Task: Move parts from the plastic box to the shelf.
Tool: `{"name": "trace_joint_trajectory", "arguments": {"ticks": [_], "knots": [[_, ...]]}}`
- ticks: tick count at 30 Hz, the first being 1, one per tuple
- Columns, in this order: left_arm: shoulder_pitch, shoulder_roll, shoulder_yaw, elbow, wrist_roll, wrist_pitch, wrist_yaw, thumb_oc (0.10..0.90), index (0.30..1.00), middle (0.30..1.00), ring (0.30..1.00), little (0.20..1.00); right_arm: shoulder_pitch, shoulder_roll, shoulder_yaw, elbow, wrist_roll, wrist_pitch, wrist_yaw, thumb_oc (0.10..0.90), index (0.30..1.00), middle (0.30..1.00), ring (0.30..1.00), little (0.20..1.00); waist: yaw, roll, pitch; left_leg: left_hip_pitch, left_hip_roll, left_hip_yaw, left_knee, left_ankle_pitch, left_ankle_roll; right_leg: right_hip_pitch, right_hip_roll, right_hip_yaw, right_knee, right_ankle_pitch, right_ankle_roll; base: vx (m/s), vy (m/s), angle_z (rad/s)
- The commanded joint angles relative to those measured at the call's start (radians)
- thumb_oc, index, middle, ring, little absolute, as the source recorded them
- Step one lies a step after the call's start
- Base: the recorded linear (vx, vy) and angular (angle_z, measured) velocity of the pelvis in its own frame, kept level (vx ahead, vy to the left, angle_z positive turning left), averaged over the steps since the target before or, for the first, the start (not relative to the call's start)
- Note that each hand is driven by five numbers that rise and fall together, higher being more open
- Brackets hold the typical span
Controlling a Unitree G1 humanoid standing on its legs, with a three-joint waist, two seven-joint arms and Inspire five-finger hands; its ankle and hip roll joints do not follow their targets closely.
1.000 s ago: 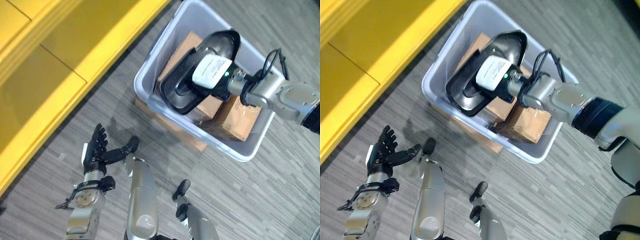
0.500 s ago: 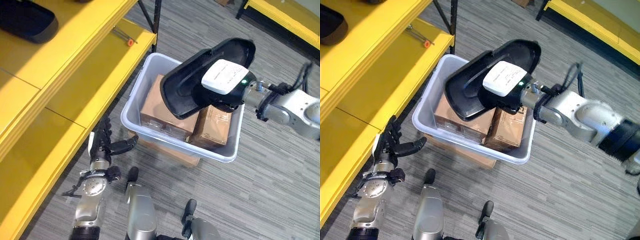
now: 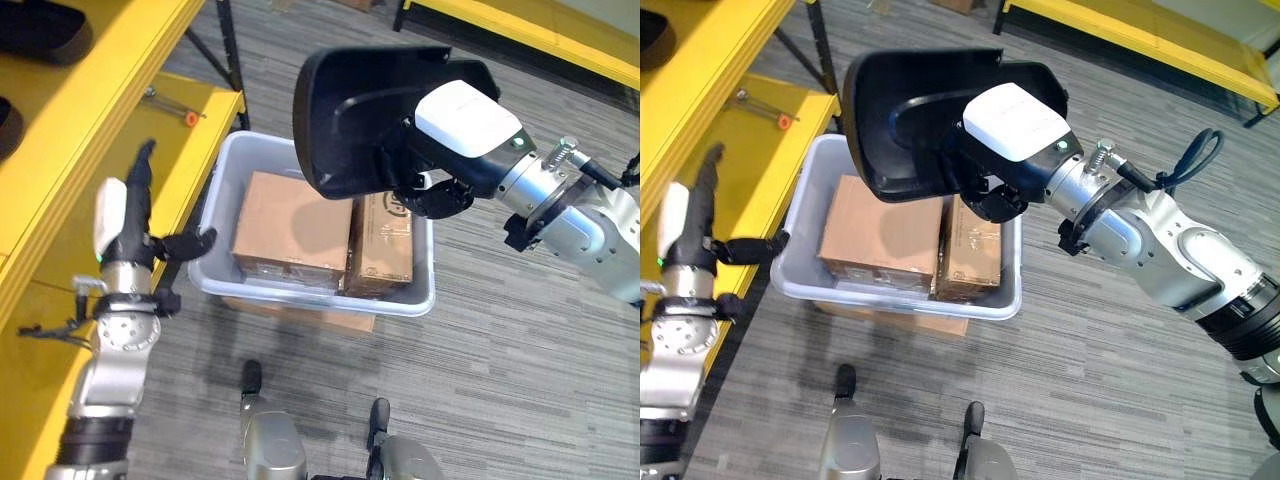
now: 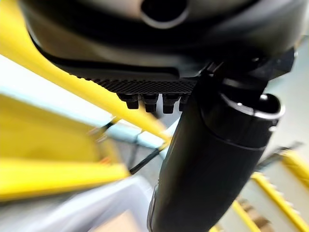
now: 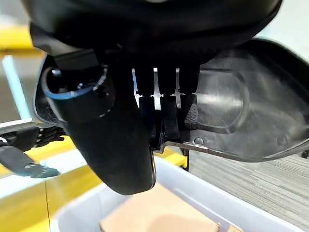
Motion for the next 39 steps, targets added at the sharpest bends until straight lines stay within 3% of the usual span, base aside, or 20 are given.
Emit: {"name": "trace_joint_trajectory", "arguments": {"ticks": [1,4,7,13,15,26,28,32,33,39], "knots": [[-0.042,0.050,-0.129,0.010,0.101,-0.109,0.086,0.900,1.000,1.000,1.000,1.000,0.032,0.077,-0.040,-0.003,0.110,-0.036,-0.047,0.400,0.300,0.300,0.300,0.300,-0.029,-0.005,-0.284,-0.019,0.027,-0.006,-0.107,-0.008,0.090,0.018,-0.060,-0.008,-0.018,0.012,-0.073,0.00,0.000,0.00],[-0.109,0.156,-0.210,0.050,0.159,-0.101,0.107,0.900,1.000,1.000,1.000,1.000,0.035,0.090,-0.018,-0.006,0.159,-0.043,-0.024,0.400,0.300,0.300,0.300,0.300,-0.055,-0.001,-0.302,0.007,0.023,0.002,-0.107,-0.024,0.089,0.027,-0.060,-0.004,-0.018,0.003,-0.074,0.02,-0.012,-0.01],[-0.137,0.195,-0.247,0.063,0.184,-0.099,0.121,0.900,1.000,1.000,1.000,1.000,0.058,0.101,-0.032,-0.010,0.204,-0.049,-0.014,0.400,0.300,0.300,0.300,0.300,-0.062,0.000,-0.311,0.017,0.020,0.002,-0.107,-0.027,0.090,0.027,-0.061,-0.002,-0.018,0.005,-0.074,0.00,-0.004,-0.09],[-0.210,0.271,-0.326,0.056,0.214,-0.101,0.130,0.900,1.000,1.000,1.000,1.000,0.110,0.149,-0.047,0.011,0.288,-0.059,0.021,0.400,0.300,0.300,0.300,0.300,-0.060,-0.001,-0.326,0.029,0.020,0.006,-0.107,-0.034,0.088,0.025,-0.061,-0.002,-0.018,0.000,-0.075,0.00,-0.001,-0.02],[-0.259,0.329,-0.391,0.038,0.232,-0.106,0.119,0.900,1.000,1.000,1.000,1.000,0.129,0.154,-0.034,0.030,0.319,-0.071,0.045,0.400,0.300,0.300,0.300,0.300,-0.059,-0.002,-0.331,0.035,0.019,0.008,-0.107,-0.037,0.087,0.027,-0.062,-0.004,-0.018,-0.001,-0.074,0.00,0.000,0.00],[-0.479,0.563,-0.666,-0.041,0.273,-0.137,0.085,0.900,1.000,1.000,1.000,1.000,0.155,0.105,0.043,0.076,0.391,-0.102,0.118,0.400,0.300,0.300,0.300,0.300,-0.047,-0.002,-0.334,0.049,0.021,0.007,-0.107,-0.050,0.077,0.042,-0.057,-0.013,-0.018,-0.013,-0.077,0.00,0.002,-0.01],[-0.512,0.574,-0.695,-0.042,0.274,-0.139,0.086,0.900,1.000,1.000,1.000,1.000,0.155,0.108,0.049,0.085,0.397,-0.105,0.122,0.400,0.300,0.300,0.300,0.300,-0.044,-0.002,-0.331,0.047,0.021,0.006,-0.107,-0.045,0.077,0.041,-0.057,-0.012,-0.018,-0.010,-0.077,0.00,0.000,0.00],[-0.663,0.647,-0.851,-0.067,0.286,-0.150,0.079,0.900,1.000,1.000,1.000,1.000,0.141,0.105,0.080,0.095,0.402,-0.114,0.133,0.400,0.300,0.300,0.300,0.300,-0.043,0.003,-0.330,0.052,0.020,0.008,-0.107,-0.045,0.075,0.044,-0.060,-0.013,-0.018,-0.010,-0.078,0.00,0.000,0.00],[-0.663,0.647,-0.851,-0.067,0.286,-0.150,0.079,0.900,1.000,1.000,1.000,1.000,0.141,0.105,0.080,0.095,0.402,-0.114,0.133,0.400,0.300,0.300,0.300,0.300,-0.043,0.003,-0.330,0.052,0.020,0.008,-0.107,-0.045,0.075,0.044,-0.060,-0.013,-0.018,-0.010,-0.078,0.00,0.000,0.00],[-1.009,0.723,-1.199,-0.135,0.316,-0.177,0.060,0.900,1.000,1.000,1.000,1.000,0.134,0.093,0.113,0.112,0.406,-0.129,0.141,0.400,0.300,0.300,0.300,0.300,-0.038,0.015,-0.326,0.058,0.020,0.007,-0.107,-0.047,0.072,0.054,-0.063,-0.019,-0.018,-0.009,-0.078,0.01,0.003,0.00]]}}
